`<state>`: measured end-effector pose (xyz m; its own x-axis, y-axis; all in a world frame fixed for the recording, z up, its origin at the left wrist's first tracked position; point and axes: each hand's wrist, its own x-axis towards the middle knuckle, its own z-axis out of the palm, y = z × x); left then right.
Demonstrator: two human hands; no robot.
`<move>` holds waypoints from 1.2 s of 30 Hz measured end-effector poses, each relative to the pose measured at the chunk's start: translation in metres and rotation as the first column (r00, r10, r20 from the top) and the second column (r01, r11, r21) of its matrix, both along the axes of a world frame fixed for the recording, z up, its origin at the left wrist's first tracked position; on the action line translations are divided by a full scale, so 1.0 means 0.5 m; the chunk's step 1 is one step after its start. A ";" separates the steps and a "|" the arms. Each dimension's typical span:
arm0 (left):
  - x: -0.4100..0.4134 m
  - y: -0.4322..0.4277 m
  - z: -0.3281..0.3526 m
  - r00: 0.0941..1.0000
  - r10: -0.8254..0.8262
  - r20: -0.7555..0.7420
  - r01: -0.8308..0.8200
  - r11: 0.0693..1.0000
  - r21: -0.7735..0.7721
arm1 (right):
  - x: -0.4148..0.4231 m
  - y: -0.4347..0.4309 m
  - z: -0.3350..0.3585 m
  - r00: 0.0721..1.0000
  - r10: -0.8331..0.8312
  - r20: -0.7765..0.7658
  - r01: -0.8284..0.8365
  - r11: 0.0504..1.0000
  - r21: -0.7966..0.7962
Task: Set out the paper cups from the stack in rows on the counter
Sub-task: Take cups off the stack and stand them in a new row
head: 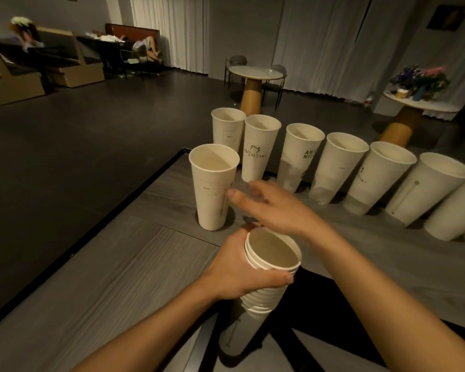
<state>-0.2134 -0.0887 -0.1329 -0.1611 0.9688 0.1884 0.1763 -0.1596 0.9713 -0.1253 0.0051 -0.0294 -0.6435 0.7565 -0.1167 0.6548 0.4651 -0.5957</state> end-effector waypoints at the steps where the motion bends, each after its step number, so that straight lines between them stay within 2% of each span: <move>1: 0.004 0.001 0.001 1.000 -0.013 -0.005 0.013 1.000 0.000 | 0.026 -0.030 0.009 0.990 -0.001 0.140 -0.008 0.998 0.065; 3: 0.012 0.004 -0.005 1.000 -0.006 -0.017 0.006 1.000 0.030 | 0.068 -0.086 0.012 0.928 -0.011 0.371 -0.026 0.995 0.096; 6: 0.020 -0.003 -0.011 1.000 0.006 -0.020 -0.005 1.000 0.027 | 0.100 -0.129 -0.006 0.873 -0.057 0.485 -0.013 0.990 0.140; 10: 0.026 -0.013 -0.013 0.999 -0.007 -0.049 0.010 0.998 0.054 | 0.116 -0.149 -0.022 0.883 -0.090 0.462 -0.043 0.962 0.270; 15: 0.033 -0.023 0.015 0.999 -0.026 -0.027 0.028 0.996 0.087 | 0.131 -0.162 -0.003 0.908 -0.072 0.413 -0.085 0.933 0.349; 19: 0.026 -0.015 0.037 0.995 -0.091 -0.033 0.093 0.994 0.062 | 0.156 -0.142 0.046 0.946 0.035 0.322 -0.173 0.895 0.410; 21: 0.022 -0.018 0.037 0.993 -0.117 -0.035 0.118 0.993 0.030 | 0.176 -0.119 0.082 0.983 0.064 0.171 -0.129 0.905 0.405; 22: 0.022 -0.021 0.032 0.992 -0.120 -0.032 0.120 0.992 0.028 | 0.187 -0.108 0.095 0.999 0.038 0.018 -0.042 0.920 0.389; 24: 0.024 -0.026 0.021 0.995 -0.104 -0.012 0.104 0.994 0.024 | 0.198 -0.090 0.100 0.952 -0.034 -0.305 0.126 0.950 0.287; 25: 0.025 -0.027 0.018 0.995 -0.098 0.010 0.098 0.995 0.017 | 0.197 -0.086 0.089 0.912 -0.066 -0.405 0.163 0.964 0.210; 27: 0.028 -0.025 0.014 0.994 -0.106 0.034 0.105 0.994 0.017 | 0.192 -0.085 0.052 0.868 -0.110 -0.483 0.139 0.990 0.024; 29: 0.029 -0.023 0.013 0.993 -0.113 0.036 0.112 0.993 0.023 | 0.187 -0.089 0.020 0.847 -0.110 -0.520 0.031 0.987 -0.159; 31: 0.029 -0.024 0.007 0.993 -0.117 0.027 0.117 0.993 0.008 | 0.186 -0.088 0.018 0.788 -0.132 -0.601 -0.039 0.964 -0.262; 34: 0.022 -0.025 -0.005 0.996 -0.090 -0.017 0.089 0.995 -0.045 | 0.182 -0.053 0.050 0.590 -0.234 -0.772 0.058 0.967 -0.248; 35: 0.020 -0.025 -0.009 0.995 -0.095 -0.039 0.093 0.994 -0.062 | 0.177 -0.038 0.059 0.556 -0.244 -0.795 0.117 0.969 -0.215; 36: 0.017 -0.024 -0.012 0.992 -0.104 -0.067 0.098 0.992 -0.080 | 0.168 -0.022 0.062 0.562 -0.234 -0.793 0.158 0.972 -0.174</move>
<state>-0.2047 -0.1008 -0.1390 -0.0502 0.9914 0.1207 0.2323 -0.1059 0.9669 -0.0412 -0.0060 0.0015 -0.3368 0.8888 0.3108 -0.0416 0.3157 -0.9479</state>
